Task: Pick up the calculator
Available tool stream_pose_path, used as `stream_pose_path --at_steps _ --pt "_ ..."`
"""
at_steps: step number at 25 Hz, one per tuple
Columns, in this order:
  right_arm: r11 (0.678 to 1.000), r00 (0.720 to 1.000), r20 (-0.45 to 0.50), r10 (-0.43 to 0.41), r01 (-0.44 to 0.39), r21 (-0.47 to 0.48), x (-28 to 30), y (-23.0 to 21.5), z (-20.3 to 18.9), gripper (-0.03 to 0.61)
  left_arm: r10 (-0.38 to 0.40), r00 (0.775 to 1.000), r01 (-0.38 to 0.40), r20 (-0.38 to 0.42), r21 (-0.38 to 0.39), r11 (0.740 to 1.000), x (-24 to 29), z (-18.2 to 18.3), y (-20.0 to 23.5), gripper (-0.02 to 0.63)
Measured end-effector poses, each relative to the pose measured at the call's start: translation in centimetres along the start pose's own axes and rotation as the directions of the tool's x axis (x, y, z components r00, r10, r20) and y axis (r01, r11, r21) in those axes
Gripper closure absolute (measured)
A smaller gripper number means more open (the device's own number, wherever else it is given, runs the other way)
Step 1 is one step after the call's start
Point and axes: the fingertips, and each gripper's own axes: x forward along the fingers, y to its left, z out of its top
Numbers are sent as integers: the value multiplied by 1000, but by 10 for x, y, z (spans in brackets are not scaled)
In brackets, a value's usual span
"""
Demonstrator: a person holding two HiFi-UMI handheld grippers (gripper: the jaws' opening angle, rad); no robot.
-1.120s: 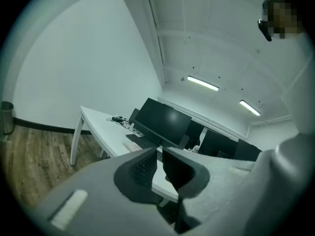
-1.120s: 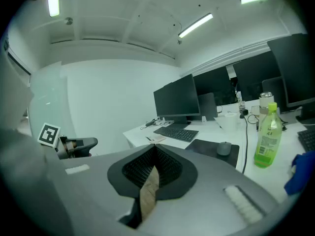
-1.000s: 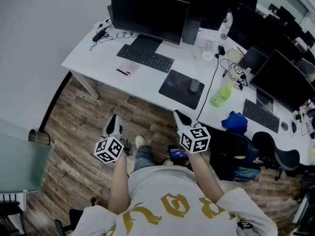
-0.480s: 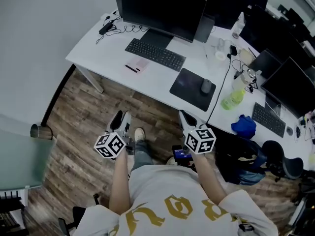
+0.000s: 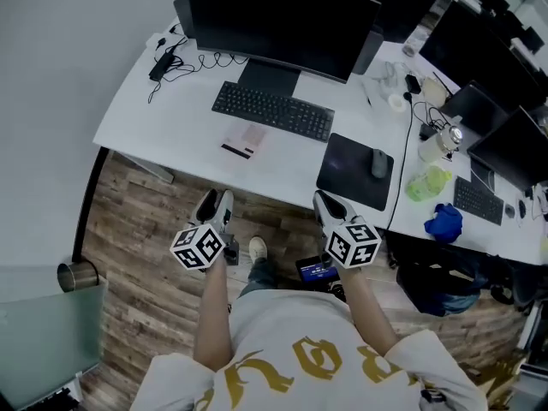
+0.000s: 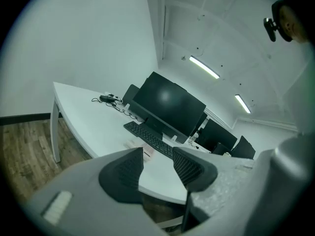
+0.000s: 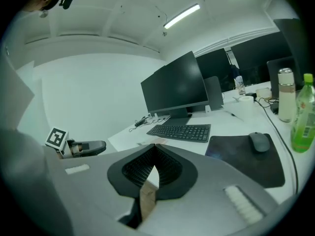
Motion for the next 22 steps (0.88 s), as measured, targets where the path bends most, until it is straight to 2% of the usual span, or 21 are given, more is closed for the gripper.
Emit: stream_pose_path --at_steps 5,10,14,17,22 --pt "998 998 -26 -58 58 -2 45 13 0 555 -27 998 25 -64 -43 999 31 14 43 331" --pt "994 994 -3 -108 108 23 63 22 10 555 -59 990 35 -126 -189 981 62 9 70 316" --pt "990 991 9 -135 135 31 68 21 21 555 -119 976 51 -185 -334 941 84 -5 74 311" --pt "987 988 12 -155 154 39 74 15 26 555 -145 971 52 -190 -423 905 96 -10 77 310" --pt "984 986 5 -166 166 59 90 6 27 555 -162 969 42 -188 -517 855 113 -12 88 310"
